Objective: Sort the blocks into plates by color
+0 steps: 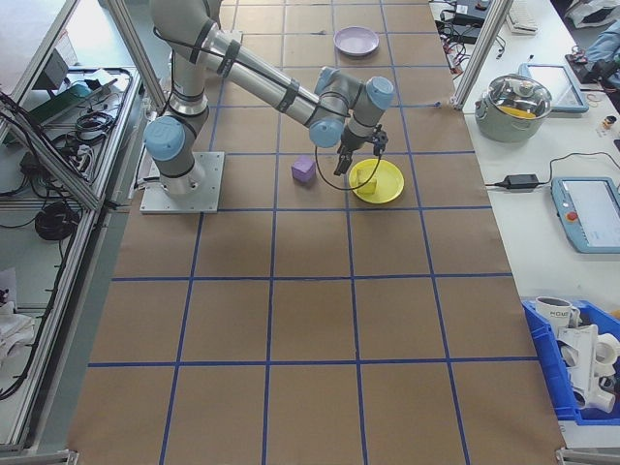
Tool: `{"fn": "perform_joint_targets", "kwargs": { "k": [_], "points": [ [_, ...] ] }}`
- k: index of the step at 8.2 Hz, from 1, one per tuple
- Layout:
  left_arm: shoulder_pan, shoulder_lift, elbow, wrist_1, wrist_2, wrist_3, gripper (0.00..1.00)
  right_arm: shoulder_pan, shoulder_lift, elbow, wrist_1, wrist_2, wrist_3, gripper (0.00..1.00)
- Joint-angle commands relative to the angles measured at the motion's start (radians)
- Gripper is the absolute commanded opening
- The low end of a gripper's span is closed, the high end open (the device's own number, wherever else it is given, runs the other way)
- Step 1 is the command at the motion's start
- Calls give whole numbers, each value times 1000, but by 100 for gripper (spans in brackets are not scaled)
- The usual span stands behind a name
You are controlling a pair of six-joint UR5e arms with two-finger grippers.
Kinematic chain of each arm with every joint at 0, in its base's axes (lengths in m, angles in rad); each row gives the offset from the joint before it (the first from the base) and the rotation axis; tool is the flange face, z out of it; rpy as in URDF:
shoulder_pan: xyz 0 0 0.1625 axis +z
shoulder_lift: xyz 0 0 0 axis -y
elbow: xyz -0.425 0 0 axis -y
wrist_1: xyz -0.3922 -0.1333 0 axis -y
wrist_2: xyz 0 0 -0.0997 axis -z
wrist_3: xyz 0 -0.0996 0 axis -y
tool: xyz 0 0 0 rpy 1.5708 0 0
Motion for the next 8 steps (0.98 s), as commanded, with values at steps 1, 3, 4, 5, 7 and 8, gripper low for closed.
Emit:
{"fn": "perform_joint_targets", "kwargs": {
  "k": [1,3,4,5,7,8],
  "points": [
    [0,0,1,0,1,0,100,-17,-39,143,-30,-1,88,100],
    [0,-1,0,0,1,0,100,-21,-30,167,-27,-1,200,100],
    [0,0,1,0,0,0,100,-22,-21,175,-36,2,208,100],
    [0,-1,3,0,0,0,100,-22,-18,175,-42,5,208,84],
    [0,-1,6,0,0,0,100,-22,-16,177,-92,6,207,19],
    [0,-1,6,0,0,0,100,-19,-24,172,-96,7,202,6]
  ]
}}
